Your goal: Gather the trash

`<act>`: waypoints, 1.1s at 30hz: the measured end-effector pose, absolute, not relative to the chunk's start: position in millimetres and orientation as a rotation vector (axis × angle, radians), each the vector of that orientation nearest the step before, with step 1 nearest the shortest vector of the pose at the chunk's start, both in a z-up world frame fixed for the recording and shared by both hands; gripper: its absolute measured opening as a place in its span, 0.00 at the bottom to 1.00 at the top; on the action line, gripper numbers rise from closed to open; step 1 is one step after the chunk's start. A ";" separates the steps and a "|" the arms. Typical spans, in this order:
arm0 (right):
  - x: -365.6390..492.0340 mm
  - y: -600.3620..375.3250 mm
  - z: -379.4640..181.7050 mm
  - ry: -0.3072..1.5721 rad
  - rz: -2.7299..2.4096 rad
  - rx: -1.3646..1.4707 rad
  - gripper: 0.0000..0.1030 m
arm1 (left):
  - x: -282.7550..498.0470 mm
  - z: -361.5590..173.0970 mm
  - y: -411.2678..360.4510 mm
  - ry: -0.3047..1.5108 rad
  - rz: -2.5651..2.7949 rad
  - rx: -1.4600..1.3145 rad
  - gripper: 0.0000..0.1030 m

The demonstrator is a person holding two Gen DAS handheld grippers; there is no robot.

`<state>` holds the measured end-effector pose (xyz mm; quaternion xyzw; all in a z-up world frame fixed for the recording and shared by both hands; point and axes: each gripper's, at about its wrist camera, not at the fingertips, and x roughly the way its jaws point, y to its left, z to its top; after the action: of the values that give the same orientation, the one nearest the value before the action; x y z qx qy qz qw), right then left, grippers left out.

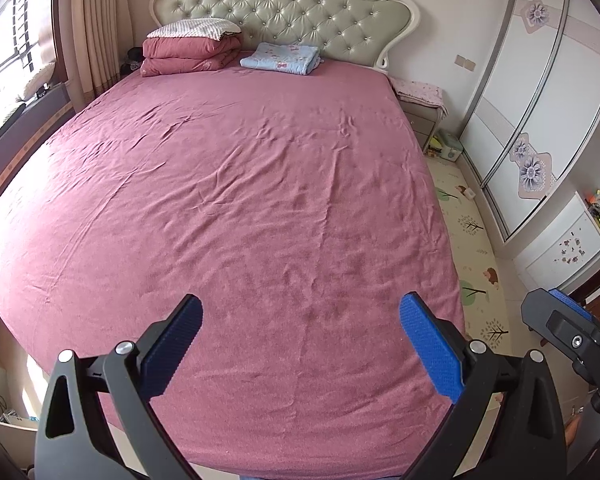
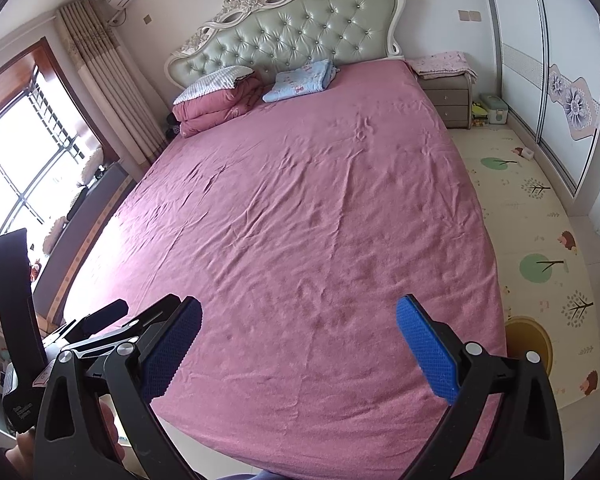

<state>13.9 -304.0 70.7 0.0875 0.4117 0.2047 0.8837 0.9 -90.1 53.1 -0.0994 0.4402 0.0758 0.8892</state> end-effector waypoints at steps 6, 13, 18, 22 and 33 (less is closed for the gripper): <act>13.4 -303.6 70.9 0.857 0.426 0.182 0.91 | 1.2 53.2 -89.1 0.916 0.158 -0.208 0.96; 14.5 -307.3 69.5 0.861 0.417 0.191 0.91 | -0.3 52.9 -86.5 0.915 0.171 -0.217 0.96; 14.8 -308.0 69.1 0.860 0.418 0.191 0.91 | -1.1 52.9 -86.6 0.915 0.172 -0.216 0.96; 13.7 -307.9 68.6 0.860 0.423 0.186 0.91 | -1.1 53.0 -86.7 0.915 0.171 -0.217 0.96; 11.0 -306.8 65.8 0.867 0.421 0.190 0.91 | -1.2 52.3 -85.5 0.917 0.168 -0.218 0.96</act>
<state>11.0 -306.8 65.8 0.0914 0.4163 0.2022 0.8818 -1.2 -85.5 52.3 -0.1049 0.4414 0.0808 0.8875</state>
